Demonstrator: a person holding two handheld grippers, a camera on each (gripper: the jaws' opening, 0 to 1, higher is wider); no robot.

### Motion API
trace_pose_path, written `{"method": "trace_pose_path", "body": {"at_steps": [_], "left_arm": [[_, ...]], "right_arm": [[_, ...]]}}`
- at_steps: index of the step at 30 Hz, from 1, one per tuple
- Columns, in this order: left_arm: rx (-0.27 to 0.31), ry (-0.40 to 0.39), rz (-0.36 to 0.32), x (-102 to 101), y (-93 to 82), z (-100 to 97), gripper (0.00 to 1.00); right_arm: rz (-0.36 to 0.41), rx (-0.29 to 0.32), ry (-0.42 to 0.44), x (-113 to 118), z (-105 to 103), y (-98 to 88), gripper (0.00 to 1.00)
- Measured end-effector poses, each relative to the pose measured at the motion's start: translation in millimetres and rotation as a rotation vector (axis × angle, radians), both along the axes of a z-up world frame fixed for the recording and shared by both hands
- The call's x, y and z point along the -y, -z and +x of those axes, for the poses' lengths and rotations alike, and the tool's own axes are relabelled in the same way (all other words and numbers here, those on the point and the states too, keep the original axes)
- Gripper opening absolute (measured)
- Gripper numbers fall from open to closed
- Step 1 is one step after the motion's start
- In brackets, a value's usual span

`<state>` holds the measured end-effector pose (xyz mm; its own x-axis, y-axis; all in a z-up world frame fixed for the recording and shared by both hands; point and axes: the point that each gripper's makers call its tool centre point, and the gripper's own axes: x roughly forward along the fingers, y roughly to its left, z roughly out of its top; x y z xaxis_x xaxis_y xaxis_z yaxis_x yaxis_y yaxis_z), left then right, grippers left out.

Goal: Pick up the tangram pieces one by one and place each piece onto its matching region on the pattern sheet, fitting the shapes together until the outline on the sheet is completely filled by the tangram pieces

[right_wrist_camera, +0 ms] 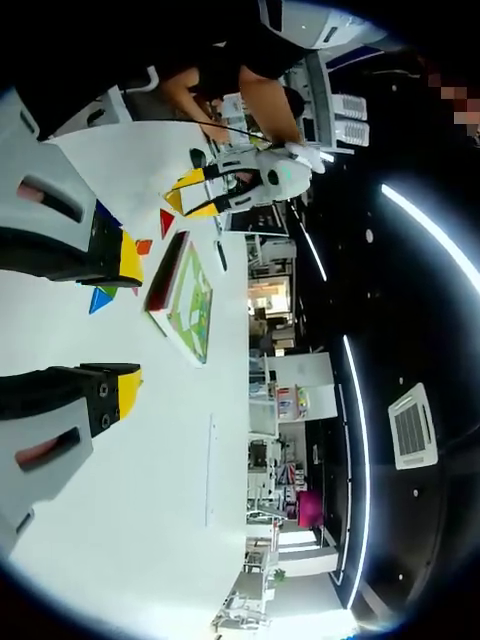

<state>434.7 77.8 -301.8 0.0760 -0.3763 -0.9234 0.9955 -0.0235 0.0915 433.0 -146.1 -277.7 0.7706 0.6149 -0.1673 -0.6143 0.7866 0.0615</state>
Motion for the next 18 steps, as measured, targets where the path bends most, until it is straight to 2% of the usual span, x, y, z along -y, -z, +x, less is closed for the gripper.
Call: {"method": "trace_pose_path", "body": {"at_steps": [3, 4, 6, 8, 12, 18], "left_arm": [[0.009, -0.040, -0.018, -1.4, -14.0, 25.7, 0.28], [0.016, -0.058, -0.025, -1.4, -20.0, 40.8, 0.28], [0.023, -0.067, -0.026, -1.2, -23.2, 52.6, 0.28], [0.029, -0.081, -0.020, -1.2, -24.0, 72.8, 0.28], [0.008, -0.112, -0.008, -2.5, -11.2, 102.7, 0.28], [-0.033, -0.107, 0.022, -7.8, 15.4, 124.0, 0.29]], "right_arm": [[0.000, 0.003, -0.010, -3.2, 0.1, -1.5, 0.32], [-0.003, 0.003, -0.014, -3.6, 0.1, -1.8, 0.32], [-0.005, 0.002, -0.014, -3.1, 0.1, -1.9, 0.32], [-0.010, 0.000, -0.011, -1.0, 0.7, -1.3, 0.32], [-0.012, -0.008, 0.000, 3.9, 3.3, 0.6, 0.32], [-0.015, -0.012, 0.005, 5.8, 5.8, 2.0, 0.32]]}}
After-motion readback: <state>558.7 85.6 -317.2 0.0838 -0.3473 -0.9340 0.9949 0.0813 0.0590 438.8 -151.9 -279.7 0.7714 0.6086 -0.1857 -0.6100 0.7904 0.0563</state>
